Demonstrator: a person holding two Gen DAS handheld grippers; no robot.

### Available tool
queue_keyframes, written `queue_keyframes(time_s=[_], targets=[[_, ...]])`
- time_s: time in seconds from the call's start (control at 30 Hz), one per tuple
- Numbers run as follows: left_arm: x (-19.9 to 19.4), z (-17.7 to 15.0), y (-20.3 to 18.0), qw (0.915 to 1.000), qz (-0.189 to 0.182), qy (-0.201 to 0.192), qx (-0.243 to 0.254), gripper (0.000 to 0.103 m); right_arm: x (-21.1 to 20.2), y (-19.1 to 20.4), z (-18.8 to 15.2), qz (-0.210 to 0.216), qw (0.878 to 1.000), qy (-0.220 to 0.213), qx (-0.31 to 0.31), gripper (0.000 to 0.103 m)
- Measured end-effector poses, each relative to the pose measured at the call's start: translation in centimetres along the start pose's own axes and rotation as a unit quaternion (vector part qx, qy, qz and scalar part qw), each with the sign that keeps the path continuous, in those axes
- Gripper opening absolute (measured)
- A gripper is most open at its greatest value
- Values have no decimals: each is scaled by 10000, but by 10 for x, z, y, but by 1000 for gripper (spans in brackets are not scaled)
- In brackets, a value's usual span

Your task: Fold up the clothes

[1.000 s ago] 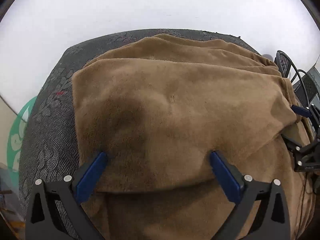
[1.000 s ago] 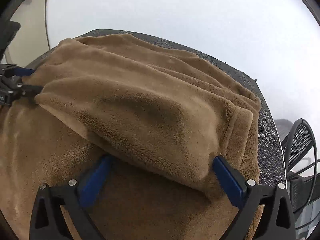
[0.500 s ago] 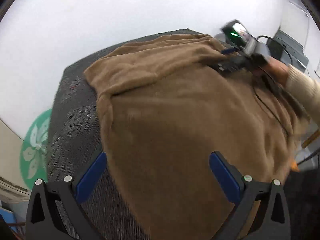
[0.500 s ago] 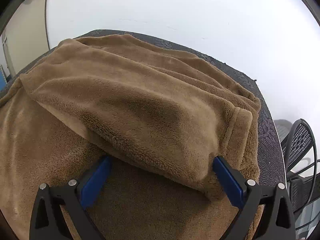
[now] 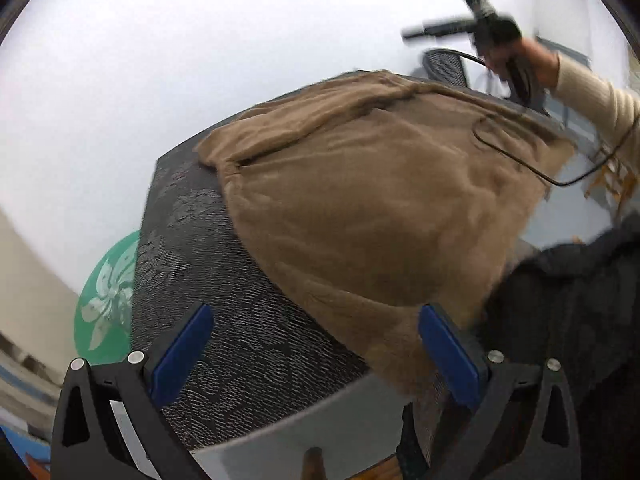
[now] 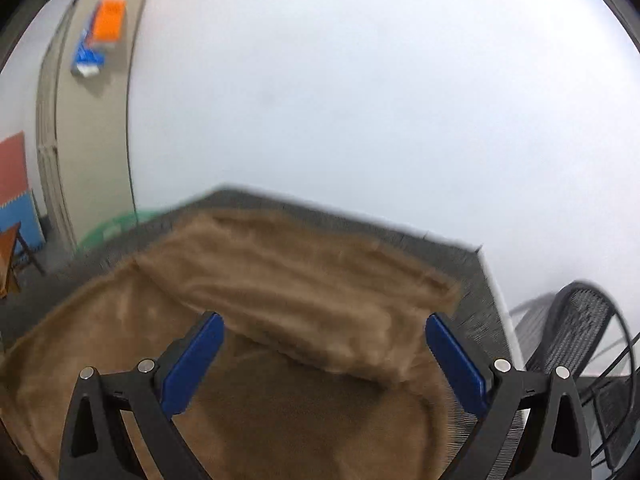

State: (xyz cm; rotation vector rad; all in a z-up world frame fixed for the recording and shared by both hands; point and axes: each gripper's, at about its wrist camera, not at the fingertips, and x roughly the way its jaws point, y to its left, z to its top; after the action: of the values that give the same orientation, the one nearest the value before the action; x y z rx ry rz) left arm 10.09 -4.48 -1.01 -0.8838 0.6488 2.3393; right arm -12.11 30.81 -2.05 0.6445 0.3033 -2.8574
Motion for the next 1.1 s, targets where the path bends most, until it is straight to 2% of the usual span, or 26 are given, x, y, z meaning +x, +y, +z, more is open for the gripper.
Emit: queue_keyframes(time_s=[0.13, 0.23, 0.37, 0.43, 0.5, 0.57, 0.67, 0.7, 0.73, 0.83, 0.93, 1.0, 1.03, 1.1], targets=[[-8, -4, -19, 9980, -229, -127, 571, 103, -74, -24, 0, -422, 9969, -625, 212, 102], [0, -5, -24, 9976, -240, 28, 656, 103, -128, -40, -10, -783, 9905, -1036, 447, 102], [16, -2, -12, 9993, -111, 251, 262, 103, -187, -49, -30, -1421, 9788, -1376, 541, 102], [19, 2, -1, 9997, -18, 205, -109, 103, -208, -52, -43, -1807, 9722, -1406, 498, 102], [19, 7, 11, 9987, -5, 88, -495, 103, -219, -55, -57, -1951, 9699, -1362, 518, 102], [16, 11, 21, 9970, 85, -53, -773, 103, -222, -56, -75, -1967, 9709, -1203, 645, 102], [10, 16, 26, 9952, 107, -193, -953, 103, -215, -54, -102, -1755, 9756, -937, 928, 102], [9, 17, 25, 9953, 72, -203, -948, 103, -212, -52, -112, -1282, 9837, -869, 916, 102], [8, 18, 22, 9958, 66, -196, -895, 103, -208, -48, -121, -505, 9925, -792, 784, 102], [11, 18, 19, 9963, 167, -151, -825, 103, -201, -35, -145, -147, 9961, -437, 750, 102], [14, 18, 16, 9966, 279, -105, -769, 103, -207, -31, -159, -216, 9974, -228, 649, 102], [16, 18, 14, 9967, 353, -74, -731, 103, -218, -33, -163, -450, 9971, -217, 567, 102], [17, 18, 13, 9967, 390, -59, -712, 103, -224, -36, -164, -694, 9957, -243, 559, 102], [19, 18, 11, 9966, 464, -28, -674, 103, -243, -50, -161, -1501, 9863, -366, 577, 102]])
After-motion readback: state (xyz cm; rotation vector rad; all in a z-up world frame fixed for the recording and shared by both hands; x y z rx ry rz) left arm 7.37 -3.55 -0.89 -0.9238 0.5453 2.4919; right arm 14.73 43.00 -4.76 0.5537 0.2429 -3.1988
